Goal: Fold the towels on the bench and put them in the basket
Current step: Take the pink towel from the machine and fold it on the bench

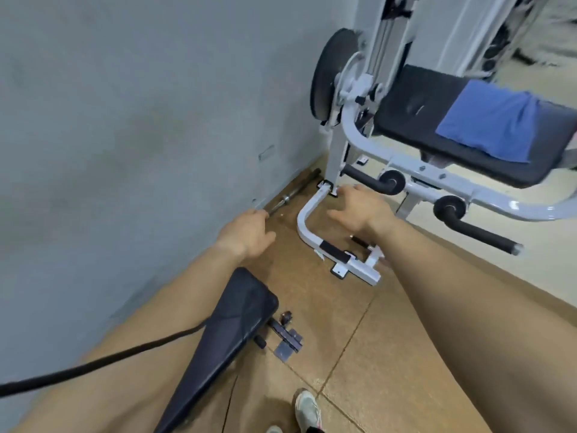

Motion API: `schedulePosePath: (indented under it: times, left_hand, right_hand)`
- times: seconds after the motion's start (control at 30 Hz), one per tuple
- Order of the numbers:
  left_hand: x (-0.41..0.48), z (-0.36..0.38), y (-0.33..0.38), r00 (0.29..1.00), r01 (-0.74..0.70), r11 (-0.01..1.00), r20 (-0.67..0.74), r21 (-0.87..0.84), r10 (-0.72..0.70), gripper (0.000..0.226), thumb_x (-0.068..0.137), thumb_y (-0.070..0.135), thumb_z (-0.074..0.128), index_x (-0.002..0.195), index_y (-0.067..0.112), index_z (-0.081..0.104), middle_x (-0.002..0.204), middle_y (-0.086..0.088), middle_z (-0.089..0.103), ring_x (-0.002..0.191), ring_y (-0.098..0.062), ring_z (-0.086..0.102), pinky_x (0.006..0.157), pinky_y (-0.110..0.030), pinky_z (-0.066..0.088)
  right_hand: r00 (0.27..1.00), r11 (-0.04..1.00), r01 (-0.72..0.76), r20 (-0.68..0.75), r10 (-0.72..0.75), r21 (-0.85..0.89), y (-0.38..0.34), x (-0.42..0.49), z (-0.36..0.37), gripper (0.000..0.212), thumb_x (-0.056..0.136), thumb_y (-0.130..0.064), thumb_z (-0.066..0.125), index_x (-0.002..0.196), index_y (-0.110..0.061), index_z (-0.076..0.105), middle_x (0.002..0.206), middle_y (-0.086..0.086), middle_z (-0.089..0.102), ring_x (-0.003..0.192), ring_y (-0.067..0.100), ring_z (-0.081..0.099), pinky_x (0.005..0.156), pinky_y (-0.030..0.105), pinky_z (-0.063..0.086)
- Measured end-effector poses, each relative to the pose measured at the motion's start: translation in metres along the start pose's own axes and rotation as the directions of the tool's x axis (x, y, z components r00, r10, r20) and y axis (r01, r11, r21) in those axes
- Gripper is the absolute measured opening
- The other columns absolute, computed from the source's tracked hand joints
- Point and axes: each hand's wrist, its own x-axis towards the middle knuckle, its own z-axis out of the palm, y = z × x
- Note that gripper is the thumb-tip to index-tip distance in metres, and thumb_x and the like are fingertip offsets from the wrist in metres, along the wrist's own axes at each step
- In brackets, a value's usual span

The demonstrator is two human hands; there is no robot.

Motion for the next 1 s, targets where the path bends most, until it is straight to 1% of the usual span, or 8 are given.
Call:
schedulePosePath:
  times: [0.17,0.3,0.37,0.5,0.6,0.7,0.9,1.0]
  left_hand:
    - [0.015,-0.014,0.095,0.978,-0.208,0.977,0.028,0.055,0.207,0.056,0.096,0.04,0.054,0.146,0.017,0.04,0.144,-0.008,0.044,0.127,-0.029,0.05,0.103,-0.04,0.044]
    - [0.02,-0.01,0.171,0.935,-0.355,0.931,0.052,0.088,0.351,0.061,0.096,0.04,0.054,0.15,0.017,0.037,0.151,-0.008,0.04,0.134,-0.029,0.045,0.108,-0.044,0.041]
    - [0.02,-0.005,0.209,0.91,-0.413,0.904,0.065,0.105,0.409,0.06,0.096,0.04,0.054,0.149,0.017,0.038,0.151,-0.009,0.04,0.134,-0.03,0.045,0.109,-0.046,0.04]
    - [0.016,0.012,0.288,0.863,-0.505,0.856,0.078,0.108,0.499,0.053,0.095,0.039,0.056,0.142,0.017,0.044,0.144,-0.008,0.046,0.126,-0.029,0.051,0.104,-0.045,0.044]
    - [0.022,0.026,0.347,0.832,-0.554,0.823,0.1,0.125,0.545,0.051,0.094,0.038,0.057,0.139,0.016,0.048,0.143,-0.009,0.048,0.124,-0.028,0.054,0.102,-0.042,0.046]
    - [0.033,0.037,0.413,0.818,-0.575,0.807,0.113,0.139,0.563,0.055,0.094,0.039,0.057,0.142,0.016,0.045,0.144,-0.009,0.048,0.125,-0.029,0.052,0.101,-0.041,0.045]
    - [0.058,0.054,0.547,0.828,-0.56,0.82,0.075,0.115,0.555,0.059,0.094,0.04,0.057,0.146,0.016,0.041,0.147,-0.008,0.044,0.125,-0.029,0.051,0.101,-0.044,0.046]
    - [0.068,0.06,0.608,0.833,-0.553,0.827,0.064,0.101,0.55,0.062,0.094,0.04,0.057,0.148,0.015,0.039,0.148,-0.009,0.041,0.129,-0.029,0.049,0.103,-0.041,0.044]
  right_hand:
    - [0.971,0.975,-0.218,-0.091,0.22,0.033,0.071,-0.069,-0.043,0.062,0.089,-0.046,0.056,0.144,-0.02,0.046,0.139,0.013,0.049,0.122,0.035,0.052,0.098,0.047,0.048]
    - [0.923,0.934,-0.35,-0.144,0.356,0.065,0.129,-0.125,-0.059,0.056,0.09,-0.05,0.058,0.137,-0.021,0.05,0.134,0.011,0.052,0.119,0.034,0.052,0.096,0.047,0.048]
    - [0.892,0.903,-0.424,-0.137,0.43,0.074,0.161,-0.151,-0.064,0.053,0.09,-0.049,0.058,0.135,-0.021,0.051,0.131,0.011,0.053,0.118,0.034,0.052,0.097,0.047,0.048]
    - [0.83,0.838,-0.533,-0.122,0.545,0.119,0.232,-0.19,-0.072,0.058,0.091,-0.047,0.057,0.141,-0.02,0.047,0.138,0.01,0.049,0.125,0.033,0.049,0.1,0.046,0.045]
    - [0.796,0.8,-0.577,-0.107,0.596,0.161,0.289,-0.207,-0.078,0.062,0.092,-0.048,0.056,0.146,-0.02,0.042,0.144,0.01,0.045,0.129,0.032,0.047,0.102,0.047,0.044]
    - [0.78,0.781,-0.6,-0.092,0.62,0.174,0.352,-0.215,-0.09,0.063,0.092,-0.047,0.055,0.148,-0.022,0.04,0.147,0.008,0.042,0.131,0.031,0.045,0.102,0.045,0.043]
    - [0.771,0.767,-0.603,-0.088,0.631,0.22,0.48,-0.226,-0.134,0.063,0.092,-0.042,0.054,0.15,-0.022,0.037,0.148,0.007,0.039,0.132,0.03,0.042,0.103,0.044,0.042]
    - [0.771,0.767,-0.598,-0.096,0.63,0.232,0.537,-0.226,-0.157,0.063,0.092,-0.042,0.055,0.15,-0.022,0.037,0.148,0.007,0.039,0.133,0.03,0.041,0.104,0.045,0.042]
